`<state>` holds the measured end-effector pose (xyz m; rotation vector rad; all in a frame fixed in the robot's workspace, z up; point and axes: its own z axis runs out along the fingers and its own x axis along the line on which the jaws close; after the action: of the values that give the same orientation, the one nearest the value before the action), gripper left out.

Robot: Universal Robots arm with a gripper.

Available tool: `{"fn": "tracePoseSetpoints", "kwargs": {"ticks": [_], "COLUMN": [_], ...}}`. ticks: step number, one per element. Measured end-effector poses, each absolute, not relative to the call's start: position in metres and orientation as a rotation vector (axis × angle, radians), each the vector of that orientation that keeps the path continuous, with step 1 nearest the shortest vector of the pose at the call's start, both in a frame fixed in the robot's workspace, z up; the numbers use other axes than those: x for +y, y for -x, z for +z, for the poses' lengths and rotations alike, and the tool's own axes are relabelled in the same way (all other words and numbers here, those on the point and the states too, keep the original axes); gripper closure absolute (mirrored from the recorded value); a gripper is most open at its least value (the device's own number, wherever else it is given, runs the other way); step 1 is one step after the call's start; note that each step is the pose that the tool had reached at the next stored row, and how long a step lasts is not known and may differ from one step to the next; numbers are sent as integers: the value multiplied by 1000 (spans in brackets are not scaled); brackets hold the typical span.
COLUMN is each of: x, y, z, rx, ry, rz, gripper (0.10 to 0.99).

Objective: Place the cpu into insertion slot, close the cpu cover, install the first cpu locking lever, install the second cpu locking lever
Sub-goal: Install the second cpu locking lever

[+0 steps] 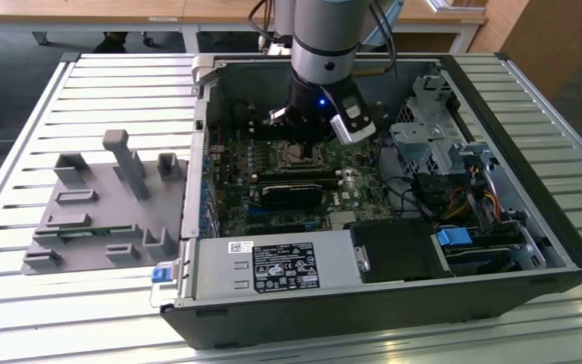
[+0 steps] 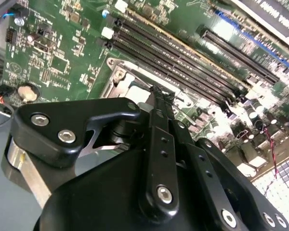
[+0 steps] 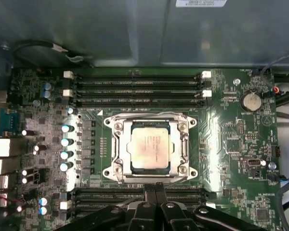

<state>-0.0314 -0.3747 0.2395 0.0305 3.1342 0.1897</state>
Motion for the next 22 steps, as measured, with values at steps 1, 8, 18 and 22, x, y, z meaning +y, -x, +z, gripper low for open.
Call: {"fn": "tracePoseSetpoints", "kwargs": {"ticks": [1, 8, 18, 22], "x": [-376, -382, -382, -382], "y": [32, 44, 52, 53], "z": [239, 238, 222, 216], "rx": [3134, 3134, 3134, 3134], "ry": [-31, -31, -31, -31], "rz": [198, 200, 199, 200], "gripper": [965, 965, 965, 965]}}
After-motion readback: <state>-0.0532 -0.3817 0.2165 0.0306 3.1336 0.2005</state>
